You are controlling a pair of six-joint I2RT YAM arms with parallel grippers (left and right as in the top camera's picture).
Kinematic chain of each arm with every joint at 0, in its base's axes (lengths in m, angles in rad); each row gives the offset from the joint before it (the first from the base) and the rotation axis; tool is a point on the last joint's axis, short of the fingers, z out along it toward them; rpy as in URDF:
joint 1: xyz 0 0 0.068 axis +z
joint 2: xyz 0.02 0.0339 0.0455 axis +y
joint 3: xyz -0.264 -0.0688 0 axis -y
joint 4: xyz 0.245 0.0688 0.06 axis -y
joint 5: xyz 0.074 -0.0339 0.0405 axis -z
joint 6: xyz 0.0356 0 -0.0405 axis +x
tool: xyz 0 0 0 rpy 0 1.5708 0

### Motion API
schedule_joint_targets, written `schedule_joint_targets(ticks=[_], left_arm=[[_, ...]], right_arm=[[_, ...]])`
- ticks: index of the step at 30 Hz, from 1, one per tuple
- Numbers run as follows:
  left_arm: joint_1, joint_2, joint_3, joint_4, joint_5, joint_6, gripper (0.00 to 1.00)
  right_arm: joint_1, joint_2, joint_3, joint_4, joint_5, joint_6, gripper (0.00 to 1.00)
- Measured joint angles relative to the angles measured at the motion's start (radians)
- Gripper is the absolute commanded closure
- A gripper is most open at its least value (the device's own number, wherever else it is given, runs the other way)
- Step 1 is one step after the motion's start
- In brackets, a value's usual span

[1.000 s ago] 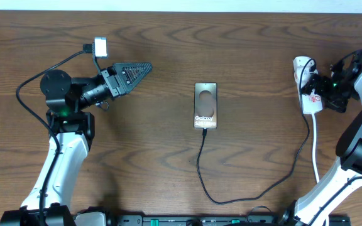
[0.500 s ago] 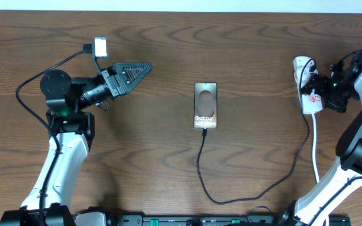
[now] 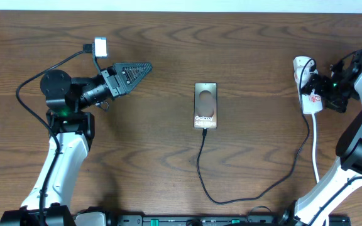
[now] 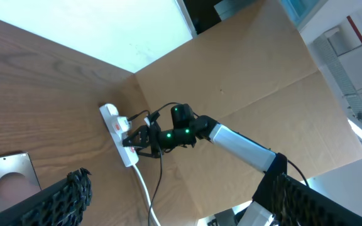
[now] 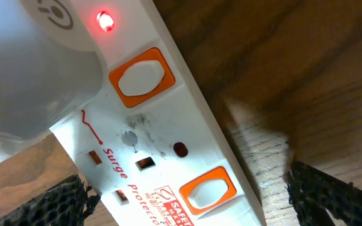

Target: Plug charger to phone and switch on socket

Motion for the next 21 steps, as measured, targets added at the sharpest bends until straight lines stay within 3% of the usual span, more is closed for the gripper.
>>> schedule_joint_targets(ticks=[21], left_arm=[[0.0,0.0,0.0,0.0,0.0,0.0,0.07]], right_arm=[[0.0,0.007,0.005,0.006,0.0,0.0,0.01]])
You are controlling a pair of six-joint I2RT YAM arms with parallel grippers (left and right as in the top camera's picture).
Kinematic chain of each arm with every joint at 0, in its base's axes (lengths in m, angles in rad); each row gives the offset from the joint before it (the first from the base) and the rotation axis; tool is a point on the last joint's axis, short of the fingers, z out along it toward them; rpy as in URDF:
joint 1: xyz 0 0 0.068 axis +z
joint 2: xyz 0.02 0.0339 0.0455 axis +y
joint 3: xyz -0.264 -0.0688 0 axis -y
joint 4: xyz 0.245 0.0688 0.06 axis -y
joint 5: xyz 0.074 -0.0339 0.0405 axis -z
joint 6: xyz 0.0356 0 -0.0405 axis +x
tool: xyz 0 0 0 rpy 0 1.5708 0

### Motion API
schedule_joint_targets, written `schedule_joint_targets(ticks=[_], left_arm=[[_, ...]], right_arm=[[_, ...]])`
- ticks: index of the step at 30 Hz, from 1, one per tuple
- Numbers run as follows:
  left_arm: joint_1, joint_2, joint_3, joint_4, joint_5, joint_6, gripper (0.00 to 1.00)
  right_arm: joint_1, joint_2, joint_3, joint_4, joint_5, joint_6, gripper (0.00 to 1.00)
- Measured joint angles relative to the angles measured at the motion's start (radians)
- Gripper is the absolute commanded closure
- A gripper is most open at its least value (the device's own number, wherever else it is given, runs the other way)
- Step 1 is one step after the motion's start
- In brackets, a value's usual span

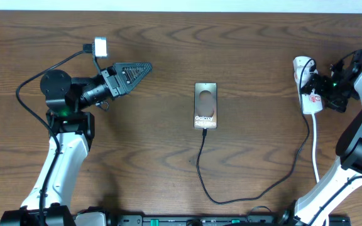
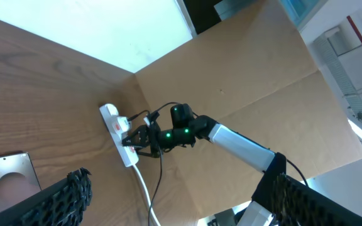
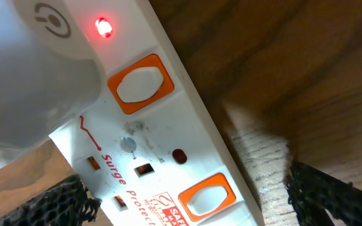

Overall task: Plug charger to phone and switch on socket
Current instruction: 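Lift the right gripper up and away from the power strip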

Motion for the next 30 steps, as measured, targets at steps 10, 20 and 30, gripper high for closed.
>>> schedule_joint_targets(ticks=[10,20,30], left_arm=[[0.0,0.0,0.0,0.0,0.0,0.0,0.07],[0.0,0.0,0.0,0.0,0.0,0.0,0.07],[0.0,0.0,0.0,0.0,0.0,0.0,0.07]], right_arm=[[0.0,-0.015,0.0,-0.002,0.001,0.0,0.01],[0.0,-0.327,0.001,0.002,0.0,0.0,0.01],[0.0,-0.557,0.001,0.001,0.0,0.0,0.01]])
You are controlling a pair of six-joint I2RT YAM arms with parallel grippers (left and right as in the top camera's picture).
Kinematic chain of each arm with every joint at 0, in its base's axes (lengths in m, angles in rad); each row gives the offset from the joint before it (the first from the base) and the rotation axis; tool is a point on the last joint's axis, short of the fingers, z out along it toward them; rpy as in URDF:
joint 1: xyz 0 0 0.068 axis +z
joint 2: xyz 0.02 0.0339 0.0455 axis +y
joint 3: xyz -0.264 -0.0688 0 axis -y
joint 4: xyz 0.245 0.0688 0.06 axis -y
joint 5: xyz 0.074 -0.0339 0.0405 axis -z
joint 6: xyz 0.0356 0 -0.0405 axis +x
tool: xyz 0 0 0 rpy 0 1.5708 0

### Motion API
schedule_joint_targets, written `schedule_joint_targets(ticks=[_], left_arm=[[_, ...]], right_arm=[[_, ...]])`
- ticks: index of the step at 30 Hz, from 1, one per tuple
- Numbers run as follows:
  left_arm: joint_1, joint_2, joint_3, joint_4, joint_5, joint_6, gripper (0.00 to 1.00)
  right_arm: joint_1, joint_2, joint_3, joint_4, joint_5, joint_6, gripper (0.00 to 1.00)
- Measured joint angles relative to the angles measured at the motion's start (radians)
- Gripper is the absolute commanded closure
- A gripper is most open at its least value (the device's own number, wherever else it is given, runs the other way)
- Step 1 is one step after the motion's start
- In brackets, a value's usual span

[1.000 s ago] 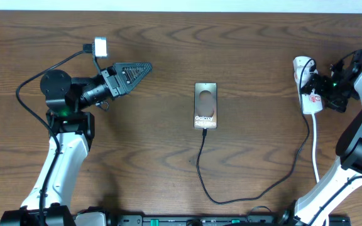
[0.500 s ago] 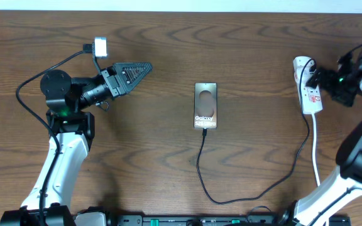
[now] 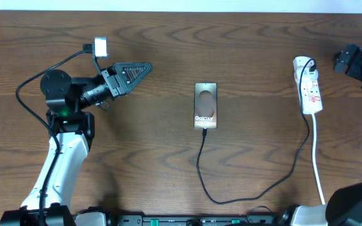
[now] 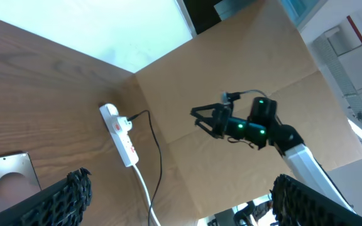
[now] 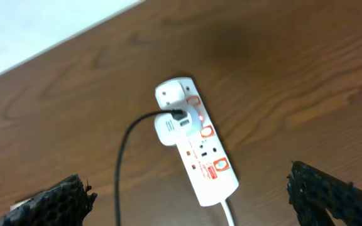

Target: Plug charger to phone and switch on socket

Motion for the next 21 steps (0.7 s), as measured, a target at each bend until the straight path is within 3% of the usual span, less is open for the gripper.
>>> schedule_joint_targets(ticks=[9,21], left_arm=[[0.0,0.0,0.0,0.0,0.0,0.0,0.07],[0.0,0.0,0.0,0.0,0.0,0.0,0.07]], right_arm=[[0.028,-0.117,0.0,-0.006,0.001,0.0,0.01],[0.291,-0.247,0.0,-0.012,-0.002,0.0,0.01]])
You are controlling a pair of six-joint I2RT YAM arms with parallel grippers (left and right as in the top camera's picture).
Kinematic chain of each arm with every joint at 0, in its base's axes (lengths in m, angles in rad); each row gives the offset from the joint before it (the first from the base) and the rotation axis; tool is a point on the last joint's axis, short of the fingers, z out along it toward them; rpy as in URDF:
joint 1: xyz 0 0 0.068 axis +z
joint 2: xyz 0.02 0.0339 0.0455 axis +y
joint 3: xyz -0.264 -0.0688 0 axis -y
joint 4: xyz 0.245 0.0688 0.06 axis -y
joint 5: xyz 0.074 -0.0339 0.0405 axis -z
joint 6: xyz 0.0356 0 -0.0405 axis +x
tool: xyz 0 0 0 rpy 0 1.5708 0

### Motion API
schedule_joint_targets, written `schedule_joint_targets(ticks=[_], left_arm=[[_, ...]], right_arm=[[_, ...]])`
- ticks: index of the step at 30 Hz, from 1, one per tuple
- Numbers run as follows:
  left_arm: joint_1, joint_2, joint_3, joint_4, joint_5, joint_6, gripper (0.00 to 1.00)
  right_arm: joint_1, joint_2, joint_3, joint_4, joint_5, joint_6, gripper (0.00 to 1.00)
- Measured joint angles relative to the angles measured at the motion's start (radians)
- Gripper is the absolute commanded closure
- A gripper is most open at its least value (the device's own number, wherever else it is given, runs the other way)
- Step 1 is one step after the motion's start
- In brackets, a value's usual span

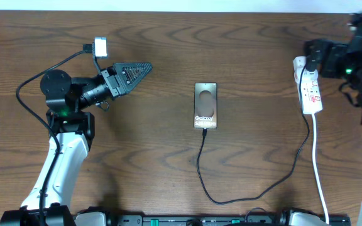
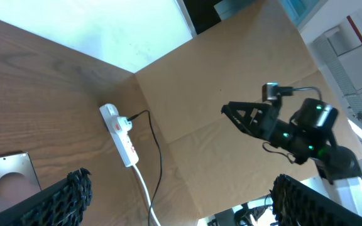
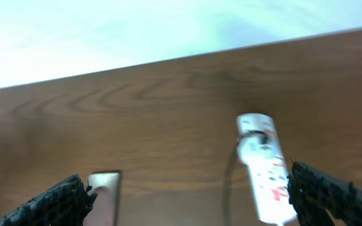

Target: Plug charger to phone and switch on socket

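The phone (image 1: 205, 105) lies face up mid-table with the black charger cable (image 1: 201, 164) in its near end. The cable loops round to a white adapter in the white power strip (image 1: 308, 88) at the right. The strip (image 3: 266, 169) and the phone (image 3: 104, 185) also show, blurred, in the right wrist view. My right gripper (image 1: 311, 50) hangs open, raised by the strip's far end and holding nothing (image 3: 187, 191). Far left of the phone, my left gripper (image 1: 144, 66) is open and empty (image 2: 180, 191).
The white mains lead (image 1: 317, 157) runs from the strip to the table's front edge. A brown board (image 2: 231, 75) stands behind the table's right side. My right arm (image 2: 288, 132) shows raised in the left wrist view.
My right arm has moved in from the far right edge to a raised spot by the strip's far end, its camera now facing across the table. The left arm has not moved.
My right gripper was down at the power strip, beside an orange switch with a red lamp lit next to the adapter, and stayed there. Then it was clear of the strip at the right edge. Now it hangs raised beside it. The phone and cable stayed put.
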Motion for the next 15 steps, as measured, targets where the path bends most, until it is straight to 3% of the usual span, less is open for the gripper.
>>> schedule_joint_targets(ticks=[7,15], left_arm=[[0.0,0.0,0.0,0.0,0.0,0.0,0.07],[0.0,0.0,0.0,0.0,0.0,0.0,0.07]], right_arm=[[0.155,-0.027,0.0,-0.001,-0.003,0.0,0.01],[0.209,-0.06,0.0,-0.019,-0.005,0.0,0.01]])
